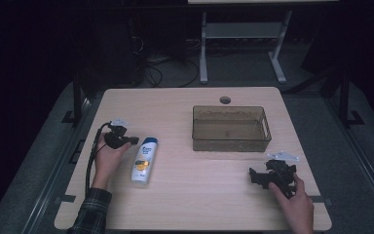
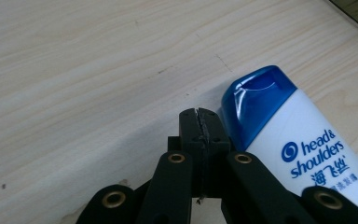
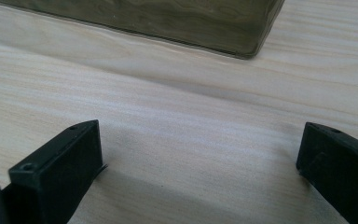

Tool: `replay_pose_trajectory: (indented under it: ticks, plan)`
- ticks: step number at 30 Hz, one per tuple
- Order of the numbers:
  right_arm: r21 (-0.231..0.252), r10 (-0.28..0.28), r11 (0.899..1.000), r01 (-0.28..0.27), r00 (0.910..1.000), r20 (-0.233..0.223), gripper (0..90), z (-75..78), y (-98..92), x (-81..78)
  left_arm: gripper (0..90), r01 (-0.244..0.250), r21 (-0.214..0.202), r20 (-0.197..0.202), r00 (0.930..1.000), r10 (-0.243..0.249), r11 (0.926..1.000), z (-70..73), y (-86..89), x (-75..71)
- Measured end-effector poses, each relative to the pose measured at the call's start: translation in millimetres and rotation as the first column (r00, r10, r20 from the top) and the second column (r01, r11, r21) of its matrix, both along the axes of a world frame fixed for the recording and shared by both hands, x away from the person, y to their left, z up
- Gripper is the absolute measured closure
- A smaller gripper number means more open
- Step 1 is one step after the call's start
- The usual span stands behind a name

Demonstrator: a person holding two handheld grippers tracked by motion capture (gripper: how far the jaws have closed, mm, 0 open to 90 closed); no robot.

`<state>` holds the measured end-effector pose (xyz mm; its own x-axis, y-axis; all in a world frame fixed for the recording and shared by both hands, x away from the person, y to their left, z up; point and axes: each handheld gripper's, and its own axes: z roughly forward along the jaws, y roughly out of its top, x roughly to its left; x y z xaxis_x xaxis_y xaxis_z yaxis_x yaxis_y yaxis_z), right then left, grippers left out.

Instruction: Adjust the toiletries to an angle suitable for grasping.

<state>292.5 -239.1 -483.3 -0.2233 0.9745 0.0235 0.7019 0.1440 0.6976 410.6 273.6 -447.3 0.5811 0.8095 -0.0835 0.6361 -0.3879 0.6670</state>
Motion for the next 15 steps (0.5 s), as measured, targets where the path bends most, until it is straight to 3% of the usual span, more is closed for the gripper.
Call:
replay_pose_trajectory:
  ticks: [15]
  plan:
    - [0.000, 0.000, 1.000, 0.000, 1.0000, 0.000, 0.0, 0.0, 0.0, 0.0, 90.0, 0.045, 0.023, -0.026, 0.9986, -0.045, 0.9987, -5.7, -15.8, -2.0]
